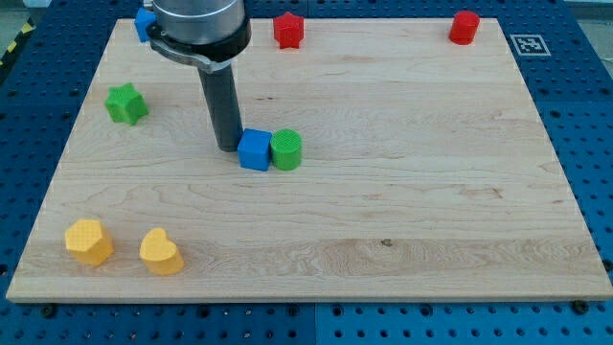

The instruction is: Push the blue cube along with the green circle towards the center right

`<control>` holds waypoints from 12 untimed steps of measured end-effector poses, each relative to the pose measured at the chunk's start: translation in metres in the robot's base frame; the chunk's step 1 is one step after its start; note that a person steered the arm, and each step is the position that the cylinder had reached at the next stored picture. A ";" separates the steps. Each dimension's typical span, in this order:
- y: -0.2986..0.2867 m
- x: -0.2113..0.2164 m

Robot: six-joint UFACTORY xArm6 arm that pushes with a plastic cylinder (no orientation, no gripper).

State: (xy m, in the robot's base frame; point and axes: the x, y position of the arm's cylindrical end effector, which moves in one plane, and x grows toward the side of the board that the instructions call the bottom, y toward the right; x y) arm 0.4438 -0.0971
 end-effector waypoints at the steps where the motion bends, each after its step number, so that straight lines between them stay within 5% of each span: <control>1: 0.010 0.004; 3: 0.033 0.037; 8: 0.218 0.016; 12: 0.205 -0.007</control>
